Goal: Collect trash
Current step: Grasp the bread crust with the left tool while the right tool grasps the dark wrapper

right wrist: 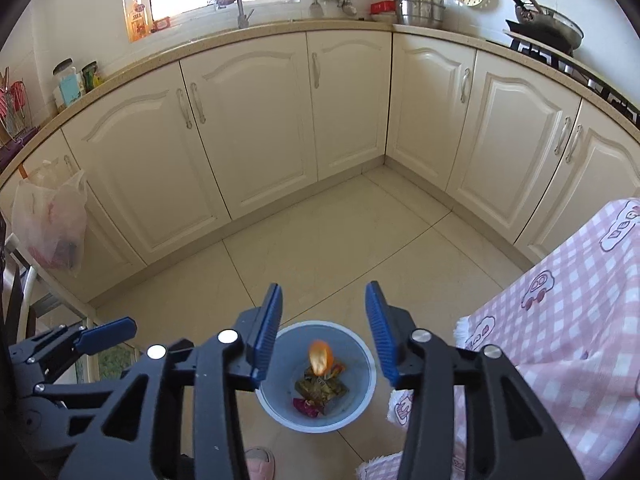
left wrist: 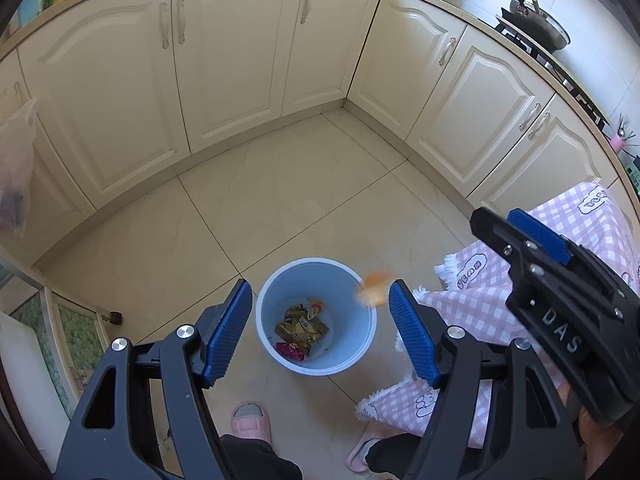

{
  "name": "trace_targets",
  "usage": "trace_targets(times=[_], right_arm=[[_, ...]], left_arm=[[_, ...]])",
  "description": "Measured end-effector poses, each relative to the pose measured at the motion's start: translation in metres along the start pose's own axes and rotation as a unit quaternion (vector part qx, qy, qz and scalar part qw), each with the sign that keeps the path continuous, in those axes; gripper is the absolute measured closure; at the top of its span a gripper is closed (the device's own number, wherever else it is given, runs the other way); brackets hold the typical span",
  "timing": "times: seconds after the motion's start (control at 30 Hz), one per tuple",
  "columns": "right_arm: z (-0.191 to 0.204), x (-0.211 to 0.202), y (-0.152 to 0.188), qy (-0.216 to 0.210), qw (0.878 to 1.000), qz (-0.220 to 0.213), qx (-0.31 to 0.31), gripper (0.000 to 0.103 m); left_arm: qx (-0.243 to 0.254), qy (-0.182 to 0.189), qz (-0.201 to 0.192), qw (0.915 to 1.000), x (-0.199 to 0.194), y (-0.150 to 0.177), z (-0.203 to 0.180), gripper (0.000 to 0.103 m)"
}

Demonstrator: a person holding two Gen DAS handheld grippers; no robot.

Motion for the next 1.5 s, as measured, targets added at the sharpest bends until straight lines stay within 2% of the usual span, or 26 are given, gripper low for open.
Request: trace_targets(times=[0.13, 0.3, 0.53, 0.77, 0.87, 1.1, 1.2, 1.33, 1.43, 1.5], right_arm=[[-0.005, -0.021, -0.003, 0.005, 1.000, -0.014, 0.003, 0.060], [-0.023, -0.071, -0.004, 0.029, 0.999, -0.044, 0.015, 0.060], [-0.064, -0.170, 0.009, 0.079, 0.991, -0.099, 0.042, 0.060], [-0.131, -0.274, 0.049, 0.144, 0.975, -0.143, 0.088, 0.058], [-0.165, -0.312, 0.075, 0.173, 0.966, -0.153, 0.115, 0.057], [-0.231, -0.360, 0.135, 0.209, 0.948, -0.158, 0.182, 0.057], [-0.246, -0.366, 0.149, 0.209, 0.944, -0.156, 0.202, 0.057], [-0.258, -0.362, 0.159, 0.197, 0.945, -0.149, 0.216, 0.057], [-0.257, -0.356, 0.158, 0.191, 0.946, -0.143, 0.220, 0.057], [-0.259, -0.350, 0.155, 0.186, 0.947, -0.138, 0.221, 0.057]], left_arm=[[0.002, 0.004, -0.012, 0.9999, -0.014, -0.003, -0.004, 0.035], [0.010, 0.015, -0.033, 0.9993, -0.044, -0.006, -0.023, 0.035], [0.064, 0.061, -0.072, 0.9935, -0.102, 0.006, -0.088, 0.035], [0.144, 0.129, -0.085, 0.9774, -0.155, 0.043, -0.190, 0.035], [0.185, 0.143, -0.088, 0.9683, -0.168, 0.065, -0.232, 0.035], [0.260, 0.170, -0.067, 0.9482, -0.179, 0.108, -0.312, 0.035], [0.281, 0.161, -0.064, 0.9437, -0.176, 0.121, -0.333, 0.036], [0.298, 0.151, -0.050, 0.9412, -0.166, 0.128, -0.349, 0.048], [0.307, 0.136, -0.059, 0.9399, -0.163, 0.127, -0.354, 0.057], [0.310, 0.138, -0.061, 0.9388, -0.163, 0.125, -0.357, 0.075]])
Point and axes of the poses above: each gripper's, at about its wrist camera, not at the fingertips, and x roughly the way its jaws point, z to its left, y to its underside, the point moved 10 cm from there along x, roughly the way its jaws point, and after that the axes turned 10 degrees about -y, right-handed, at the moved point
